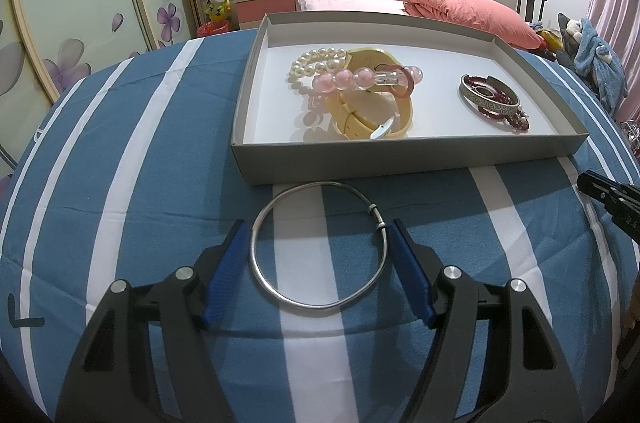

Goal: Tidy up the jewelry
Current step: 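Lift the bangle with the left tool while the right tool grasps the pearl earring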

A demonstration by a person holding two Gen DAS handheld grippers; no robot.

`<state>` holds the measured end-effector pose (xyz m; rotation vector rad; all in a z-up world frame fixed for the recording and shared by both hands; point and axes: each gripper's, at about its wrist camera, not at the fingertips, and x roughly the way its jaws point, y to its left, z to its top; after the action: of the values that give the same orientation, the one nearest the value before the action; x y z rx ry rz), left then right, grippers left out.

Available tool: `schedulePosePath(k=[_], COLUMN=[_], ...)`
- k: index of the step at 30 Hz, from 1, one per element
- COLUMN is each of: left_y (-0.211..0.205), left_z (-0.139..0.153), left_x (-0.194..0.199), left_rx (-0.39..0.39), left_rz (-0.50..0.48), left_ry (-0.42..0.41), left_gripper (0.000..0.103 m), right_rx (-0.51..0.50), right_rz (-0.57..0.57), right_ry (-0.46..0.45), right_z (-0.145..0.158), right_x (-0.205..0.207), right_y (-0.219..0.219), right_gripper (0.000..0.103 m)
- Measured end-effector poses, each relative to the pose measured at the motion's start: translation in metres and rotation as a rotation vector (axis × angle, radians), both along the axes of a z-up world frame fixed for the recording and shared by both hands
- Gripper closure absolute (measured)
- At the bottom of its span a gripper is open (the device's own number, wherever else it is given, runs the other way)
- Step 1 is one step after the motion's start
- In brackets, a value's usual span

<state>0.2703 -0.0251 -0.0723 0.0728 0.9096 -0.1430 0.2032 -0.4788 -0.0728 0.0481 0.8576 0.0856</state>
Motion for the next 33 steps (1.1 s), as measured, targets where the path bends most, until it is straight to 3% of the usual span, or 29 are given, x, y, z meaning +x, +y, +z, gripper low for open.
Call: schedulePosePath(k=[5, 16, 33], left_y=[0.0, 0.011, 0.007], left_z=[0.0, 0.007, 0.074], left_x=[0.0, -0.012, -0.074], left_rx=[-0.001, -0.02, -0.041], left_rz=[0.0, 0.05, 0.08], left_ry=[0.0, -0.054, -0.385], left_gripper=[0.035, 0.035, 0.035], right_rx=[0.038, 0.077, 0.114], right_rz=[0.017, 0.059, 0.123], right_ry=[-0.055, -0.286, -0.528], right_z=[0.009, 0.052, 0.086], right_x=[-0.009, -0.037, -0.07], right_y=[0.001, 0.015, 0.038], right_gripper=[0.089, 0.089, 0.089])
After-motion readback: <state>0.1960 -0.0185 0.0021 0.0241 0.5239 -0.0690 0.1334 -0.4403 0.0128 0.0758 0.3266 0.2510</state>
